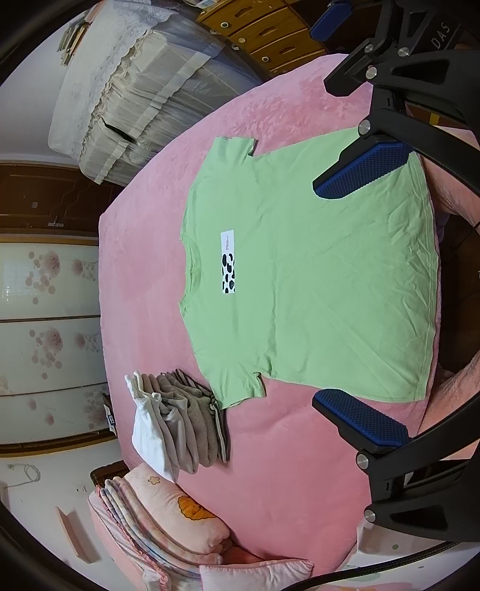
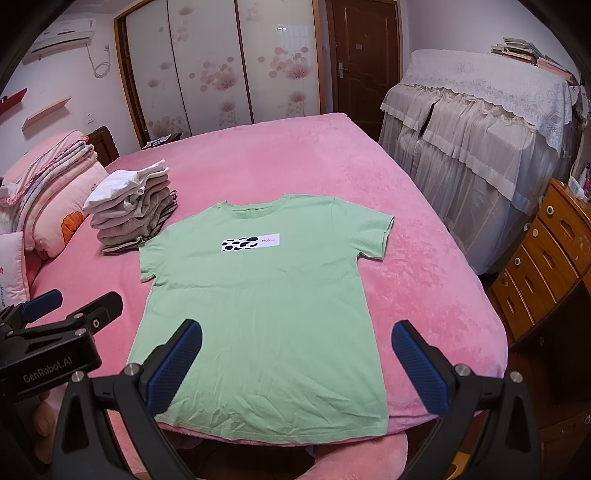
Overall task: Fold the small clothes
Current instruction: 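Hold both tools above the green T-shirt and approach it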
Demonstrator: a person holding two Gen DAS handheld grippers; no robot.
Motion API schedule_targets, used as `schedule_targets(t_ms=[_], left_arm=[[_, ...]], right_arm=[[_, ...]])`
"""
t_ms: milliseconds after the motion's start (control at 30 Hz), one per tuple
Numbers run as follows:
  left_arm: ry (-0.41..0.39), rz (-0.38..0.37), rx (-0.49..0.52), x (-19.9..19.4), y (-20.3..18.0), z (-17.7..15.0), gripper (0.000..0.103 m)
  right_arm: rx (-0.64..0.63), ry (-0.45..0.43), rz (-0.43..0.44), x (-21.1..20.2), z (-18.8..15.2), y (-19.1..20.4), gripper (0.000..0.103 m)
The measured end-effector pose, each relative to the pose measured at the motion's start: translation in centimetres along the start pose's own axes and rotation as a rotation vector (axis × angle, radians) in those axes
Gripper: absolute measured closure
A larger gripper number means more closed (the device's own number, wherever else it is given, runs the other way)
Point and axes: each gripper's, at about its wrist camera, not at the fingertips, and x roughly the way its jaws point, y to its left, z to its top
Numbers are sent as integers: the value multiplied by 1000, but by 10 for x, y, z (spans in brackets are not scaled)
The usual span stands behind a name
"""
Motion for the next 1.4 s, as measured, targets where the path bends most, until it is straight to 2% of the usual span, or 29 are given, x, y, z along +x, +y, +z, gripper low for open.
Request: schedule_targets(t_ms=[867, 1133, 1400], left_arm=[[22, -5, 9, 5, -2, 0, 1], [-8, 15, 45, 2, -9, 3, 1], [-26, -6, 48, 4, -9, 9, 1]], right_arm=[[18, -9, -4, -6, 7, -5, 0], [27, 2, -8, -3, 10, -9, 0], [46, 8, -26, 0, 14, -16, 0]])
